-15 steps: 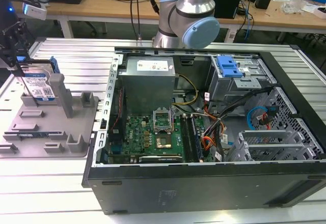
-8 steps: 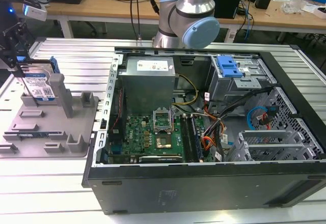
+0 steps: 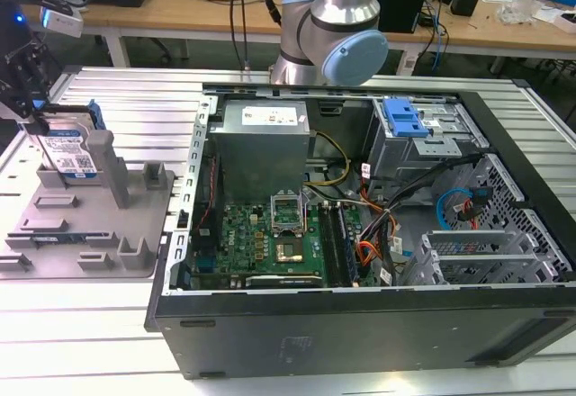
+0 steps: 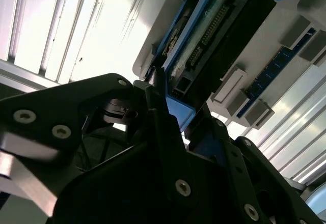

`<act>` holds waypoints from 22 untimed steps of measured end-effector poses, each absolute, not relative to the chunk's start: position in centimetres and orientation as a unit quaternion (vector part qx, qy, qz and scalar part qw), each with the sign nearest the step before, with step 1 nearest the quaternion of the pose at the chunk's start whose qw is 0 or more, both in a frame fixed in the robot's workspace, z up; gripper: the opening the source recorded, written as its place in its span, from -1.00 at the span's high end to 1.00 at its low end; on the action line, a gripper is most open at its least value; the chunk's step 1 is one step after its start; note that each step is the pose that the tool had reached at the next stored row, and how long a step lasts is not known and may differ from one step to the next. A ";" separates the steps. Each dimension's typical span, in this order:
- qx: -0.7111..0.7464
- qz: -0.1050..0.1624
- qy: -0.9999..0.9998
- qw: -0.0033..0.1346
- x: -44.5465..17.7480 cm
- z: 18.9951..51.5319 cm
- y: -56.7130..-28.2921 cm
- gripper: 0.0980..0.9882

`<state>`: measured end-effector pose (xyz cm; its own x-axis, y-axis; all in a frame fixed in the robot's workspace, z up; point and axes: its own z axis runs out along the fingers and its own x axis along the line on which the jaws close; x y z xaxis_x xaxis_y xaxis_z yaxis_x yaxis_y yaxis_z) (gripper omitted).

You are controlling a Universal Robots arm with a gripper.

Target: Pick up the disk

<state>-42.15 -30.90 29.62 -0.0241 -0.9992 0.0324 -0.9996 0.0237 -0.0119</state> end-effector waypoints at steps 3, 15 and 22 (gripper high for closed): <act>0.699 0.016 -0.715 0.007 -42.2 29.6 -30.9 0.40; 0.699 0.016 -0.715 0.008 -42.2 29.8 -30.9 0.40; 0.699 0.016 -0.715 0.007 -42.2 32.1 -30.9 0.40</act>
